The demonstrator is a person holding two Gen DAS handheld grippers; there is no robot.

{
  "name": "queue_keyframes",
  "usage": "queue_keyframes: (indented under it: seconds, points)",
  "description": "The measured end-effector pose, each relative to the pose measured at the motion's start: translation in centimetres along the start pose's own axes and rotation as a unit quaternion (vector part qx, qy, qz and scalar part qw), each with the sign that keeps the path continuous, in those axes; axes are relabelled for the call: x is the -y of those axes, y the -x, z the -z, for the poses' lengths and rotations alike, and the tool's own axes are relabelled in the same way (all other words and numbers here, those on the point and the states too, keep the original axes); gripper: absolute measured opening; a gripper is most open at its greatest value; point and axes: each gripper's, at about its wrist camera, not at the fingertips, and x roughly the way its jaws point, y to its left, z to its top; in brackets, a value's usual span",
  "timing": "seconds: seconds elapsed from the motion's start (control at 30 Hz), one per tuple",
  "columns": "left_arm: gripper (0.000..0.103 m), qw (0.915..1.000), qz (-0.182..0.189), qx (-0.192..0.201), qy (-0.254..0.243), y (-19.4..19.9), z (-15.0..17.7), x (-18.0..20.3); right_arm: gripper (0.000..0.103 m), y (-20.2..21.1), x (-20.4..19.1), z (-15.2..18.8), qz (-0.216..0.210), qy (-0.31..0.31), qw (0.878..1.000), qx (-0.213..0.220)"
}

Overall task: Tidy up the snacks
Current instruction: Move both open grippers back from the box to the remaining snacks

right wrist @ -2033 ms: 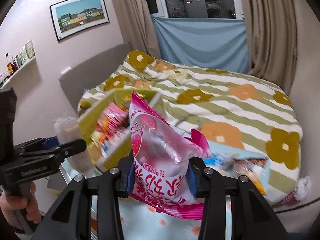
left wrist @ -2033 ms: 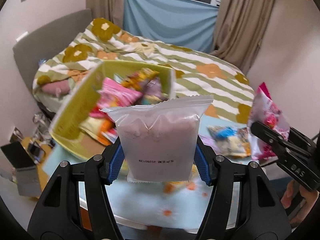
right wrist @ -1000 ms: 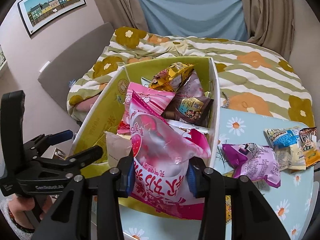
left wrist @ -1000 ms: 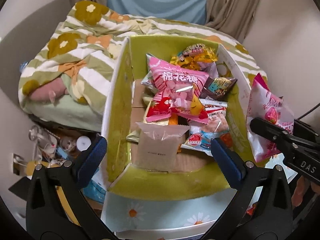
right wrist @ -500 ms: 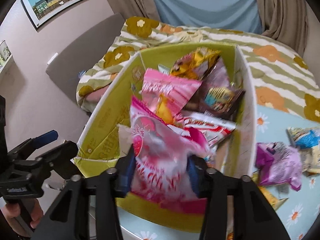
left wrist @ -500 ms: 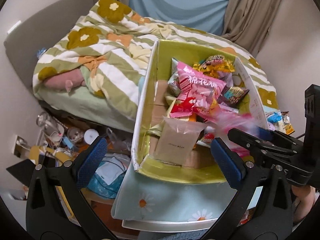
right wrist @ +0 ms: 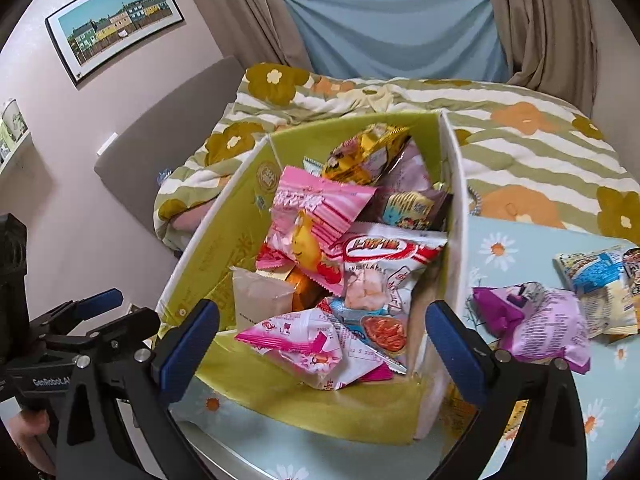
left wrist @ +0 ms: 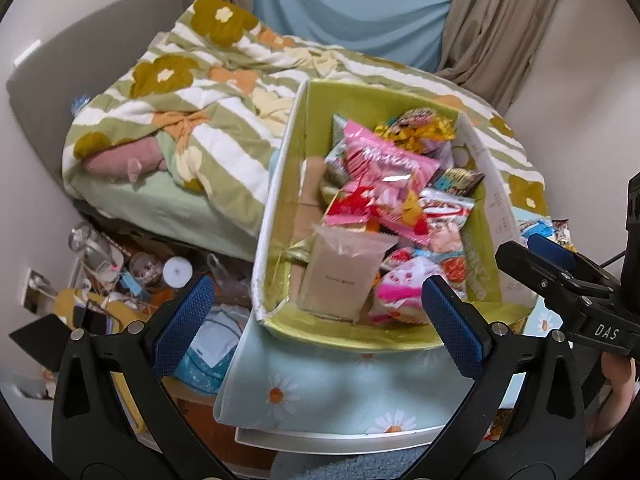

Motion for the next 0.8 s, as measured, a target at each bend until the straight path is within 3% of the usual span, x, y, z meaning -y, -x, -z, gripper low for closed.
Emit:
queue_keyframes:
  seconds: [0.2,0.33,0.67,0.8]
  points:
    - [0.103,0.999,0.032,0.024,-0.021,1.4,-1.1,2.5,0.103,3.3,0.1,-0.6,-0.003,-0.002,1.0,0.014]
    - [0.103,0.9963,0.061,0.033,-0.051,2.2,-2.3,5.0,0.103,6.3,0.6,-0.5,0.017,-0.003,0.999,0.042]
    - [0.103,0.9837,0.133,0.044,-0.113,2.8,-3.5,11.9,0.103,14.2,4.5,0.1,0.136,-0.026,0.986,0.094]
    - [0.103,0.9793,0.14,0.041,-0.141,2.7,-3.4,15.2,0.103,16.3,7.2,0.5,0.179,-0.034,0.978,0.102]
